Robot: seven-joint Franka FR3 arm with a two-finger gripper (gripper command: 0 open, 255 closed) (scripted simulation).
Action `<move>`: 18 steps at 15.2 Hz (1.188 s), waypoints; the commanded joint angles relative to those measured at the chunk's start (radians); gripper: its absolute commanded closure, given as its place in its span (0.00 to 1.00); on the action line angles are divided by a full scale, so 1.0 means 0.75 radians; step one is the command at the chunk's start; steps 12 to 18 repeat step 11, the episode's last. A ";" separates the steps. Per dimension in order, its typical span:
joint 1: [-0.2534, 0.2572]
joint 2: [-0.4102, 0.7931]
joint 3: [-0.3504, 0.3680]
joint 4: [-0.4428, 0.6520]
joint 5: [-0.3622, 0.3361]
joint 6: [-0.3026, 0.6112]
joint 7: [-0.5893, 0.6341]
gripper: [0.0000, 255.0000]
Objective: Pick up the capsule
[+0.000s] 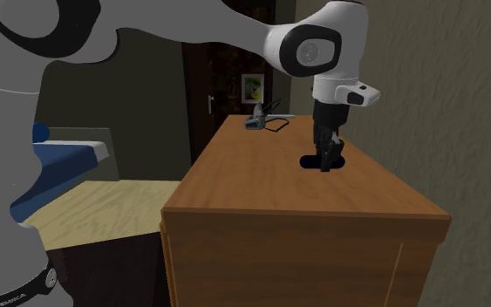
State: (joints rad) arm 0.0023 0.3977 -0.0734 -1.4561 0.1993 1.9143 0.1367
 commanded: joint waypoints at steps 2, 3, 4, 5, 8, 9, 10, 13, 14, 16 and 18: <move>-0.001 -0.006 -0.001 0.048 -0.004 -0.054 0.009 1.00; -0.002 -0.007 -0.001 0.065 -0.004 -0.072 0.012 1.00; -0.002 -0.007 -0.002 0.082 -0.005 -0.089 0.014 1.00; -0.003 -0.007 -0.002 0.100 -0.006 -0.107 0.017 1.00; -0.005 -0.005 -0.002 0.157 -0.008 -0.161 0.026 1.00; -0.006 -0.003 -0.003 0.178 -0.009 -0.179 0.028 1.00; -0.006 -0.003 -0.003 0.180 -0.009 -0.182 0.029 1.00; -0.006 -0.003 -0.003 0.181 -0.009 -0.182 0.029 1.00; -0.006 -0.003 -0.003 0.181 -0.009 -0.182 0.029 1.00; -0.006 -0.003 -0.003 0.181 -0.009 -0.182 0.029 1.00; -0.006 -0.003 -0.003 0.181 -0.009 -0.182 0.029 1.00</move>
